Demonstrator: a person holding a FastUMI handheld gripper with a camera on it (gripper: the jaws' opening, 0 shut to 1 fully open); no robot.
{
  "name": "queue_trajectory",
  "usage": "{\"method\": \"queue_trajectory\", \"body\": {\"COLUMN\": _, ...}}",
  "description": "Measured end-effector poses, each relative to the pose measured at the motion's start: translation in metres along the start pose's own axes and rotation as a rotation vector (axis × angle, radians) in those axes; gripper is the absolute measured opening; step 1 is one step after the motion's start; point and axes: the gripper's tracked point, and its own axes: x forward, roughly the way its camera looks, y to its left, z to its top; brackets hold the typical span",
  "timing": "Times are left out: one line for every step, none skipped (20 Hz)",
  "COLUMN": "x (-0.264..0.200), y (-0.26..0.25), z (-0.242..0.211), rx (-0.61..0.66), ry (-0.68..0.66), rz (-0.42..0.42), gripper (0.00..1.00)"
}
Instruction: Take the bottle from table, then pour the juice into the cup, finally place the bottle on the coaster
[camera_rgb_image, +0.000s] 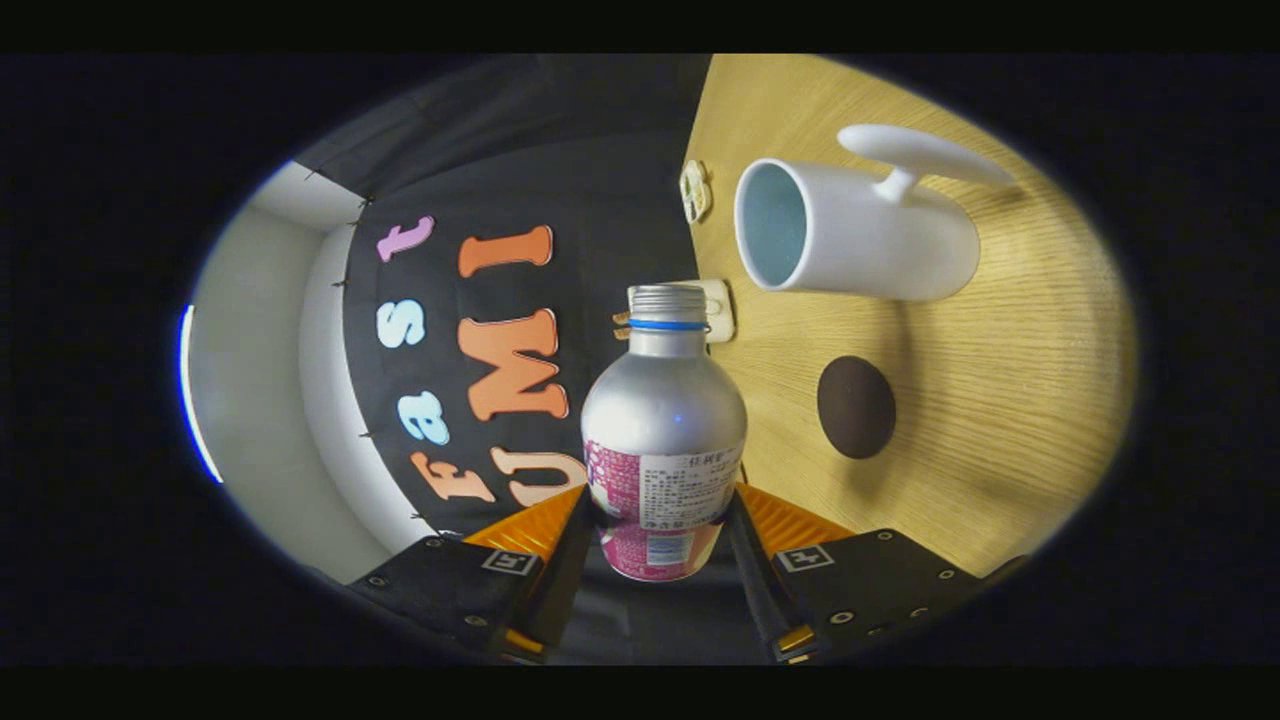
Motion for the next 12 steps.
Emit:
{"method": "queue_trajectory", "body": {"x": -0.001, "y": 0.001, "z": 0.002, "rx": 0.017, "ry": -0.002, "rz": 0.001, "gripper": 0.71}}
{"method": "queue_trajectory", "body": {"x": 0.0, "y": 0.001, "z": 0.005, "rx": 0.033, "ry": -0.005, "rz": 0.001, "gripper": 0.71}}
{"method": "queue_trajectory", "body": {"x": -0.001, "y": 0.003, "z": 0.007, "rx": 0.048, "ry": -0.007, "rz": 0.0, "gripper": 0.71}}
{"method": "queue_trajectory", "body": {"x": 0.0, "y": 0.004, "z": 0.01, "rx": 0.063, "ry": -0.01, "rz": -0.001, "gripper": 0.71}}
{"method": "queue_trajectory", "body": {"x": -0.003, "y": 0.005, "z": 0.01, "rx": 0.079, "ry": -0.013, "rz": 0.001, "gripper": 0.71}}
{"method": "queue_trajectory", "body": {"x": -0.003, "y": 0.005, "z": 0.013, "rx": 0.097, "ry": -0.017, "rz": 0.003, "gripper": 0.71}}
{"method": "queue_trajectory", "body": {"x": -0.004, "y": 0.006, "z": 0.014, "rx": 0.112, "ry": -0.018, "rz": 0.006, "gripper": 0.71}}
{"method": "queue_trajectory", "body": {"x": -0.004, "y": 0.007, "z": 0.015, "rx": 0.126, "ry": -0.021, "rz": 0.005, "gripper": 0.71}}
{"method": "queue_trajectory", "body": {"x": -0.004, "y": 0.008, "z": 0.016, "rx": 0.14, "ry": -0.021, "rz": 0.008, "gripper": 0.71}}
{"method": "queue_trajectory", "body": {"x": -0.004, "y": 0.01, "z": 0.017, "rx": 0.155, "ry": -0.022, "rz": 0.011, "gripper": 0.71}}
{"method": "queue_trajectory", "body": {"x": -0.002, "y": 0.011, "z": 0.015, "rx": 0.168, "ry": -0.02, "rz": 0.016, "gripper": 0.71}}
{"method": "queue_trajectory", "body": {"x": -0.003, "y": 0.013, "z": 0.015, "rx": 0.182, "ry": -0.019, "rz": 0.02, "gripper": 0.71}}
